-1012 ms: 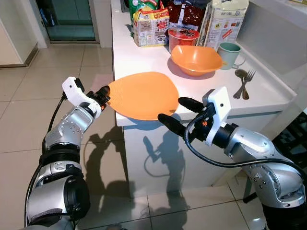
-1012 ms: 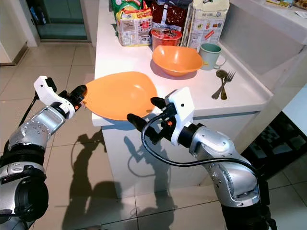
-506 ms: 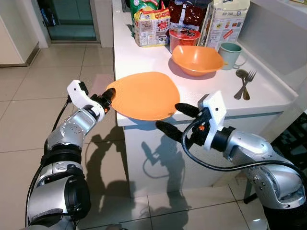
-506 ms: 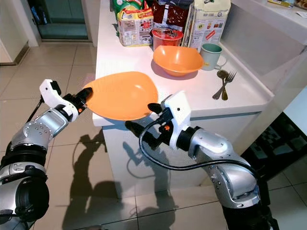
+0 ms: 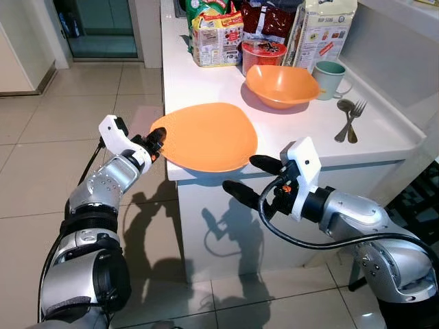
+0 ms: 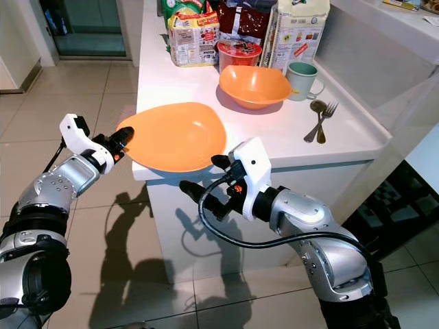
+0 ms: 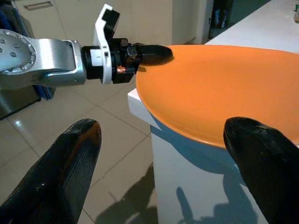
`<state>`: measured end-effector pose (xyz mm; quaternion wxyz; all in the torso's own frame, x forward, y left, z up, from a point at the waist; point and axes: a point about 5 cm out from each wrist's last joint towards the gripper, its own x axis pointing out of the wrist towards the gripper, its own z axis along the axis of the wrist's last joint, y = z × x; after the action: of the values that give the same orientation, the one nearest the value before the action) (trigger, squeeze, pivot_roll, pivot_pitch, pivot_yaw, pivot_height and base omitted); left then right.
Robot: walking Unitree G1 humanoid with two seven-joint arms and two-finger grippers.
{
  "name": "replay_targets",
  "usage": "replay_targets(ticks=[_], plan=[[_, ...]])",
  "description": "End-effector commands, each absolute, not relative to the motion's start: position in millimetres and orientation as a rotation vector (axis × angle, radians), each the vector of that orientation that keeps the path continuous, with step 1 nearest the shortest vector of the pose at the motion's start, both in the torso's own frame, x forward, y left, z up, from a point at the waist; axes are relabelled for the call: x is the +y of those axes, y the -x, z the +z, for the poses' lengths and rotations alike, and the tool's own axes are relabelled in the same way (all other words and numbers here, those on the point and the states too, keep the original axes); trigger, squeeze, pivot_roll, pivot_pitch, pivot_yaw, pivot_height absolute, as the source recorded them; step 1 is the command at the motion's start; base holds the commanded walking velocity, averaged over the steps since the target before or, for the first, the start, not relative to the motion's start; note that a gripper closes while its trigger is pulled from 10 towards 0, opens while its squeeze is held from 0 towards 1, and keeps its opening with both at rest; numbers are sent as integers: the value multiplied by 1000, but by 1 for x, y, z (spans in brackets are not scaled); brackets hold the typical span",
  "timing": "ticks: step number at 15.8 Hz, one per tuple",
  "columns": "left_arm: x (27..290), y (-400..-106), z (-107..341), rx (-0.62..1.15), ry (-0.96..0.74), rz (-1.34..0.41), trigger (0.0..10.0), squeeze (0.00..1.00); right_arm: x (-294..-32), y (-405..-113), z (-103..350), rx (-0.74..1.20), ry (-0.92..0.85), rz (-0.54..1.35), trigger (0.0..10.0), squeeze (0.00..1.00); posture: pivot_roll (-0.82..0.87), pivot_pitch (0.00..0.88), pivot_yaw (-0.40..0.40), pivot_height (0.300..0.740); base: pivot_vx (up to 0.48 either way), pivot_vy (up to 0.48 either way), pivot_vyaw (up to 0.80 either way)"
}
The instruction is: Setting the table
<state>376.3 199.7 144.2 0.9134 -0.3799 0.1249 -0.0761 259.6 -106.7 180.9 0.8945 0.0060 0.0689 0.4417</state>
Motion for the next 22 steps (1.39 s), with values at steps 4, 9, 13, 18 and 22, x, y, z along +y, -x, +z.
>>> replay_targets(ticks=[4,9,13,18,22], plan=[[198,-379,149,237,821,-166,0,0,-106,-258,185,121,7,929,10000,0,6,0,-40,740,0,0,0],[190,-377,147,250,814,-211,0,0,-106,-257,185,121,13,936,10000,0,6,0,-42,740,0,0,0],[191,-377,147,243,827,-212,0,0,-106,-258,185,118,19,938,10000,0,5,0,-45,740,0,0,0],[220,-370,196,34,991,-193,0,0,-109,-267,207,10,-118,865,10000,0,23,0,-45,740,0,0,0],[223,-342,226,-89,1039,-208,0,0,-122,-282,238,-143,-391,696,10000,0,42,0,-49,740,0,0,0]])
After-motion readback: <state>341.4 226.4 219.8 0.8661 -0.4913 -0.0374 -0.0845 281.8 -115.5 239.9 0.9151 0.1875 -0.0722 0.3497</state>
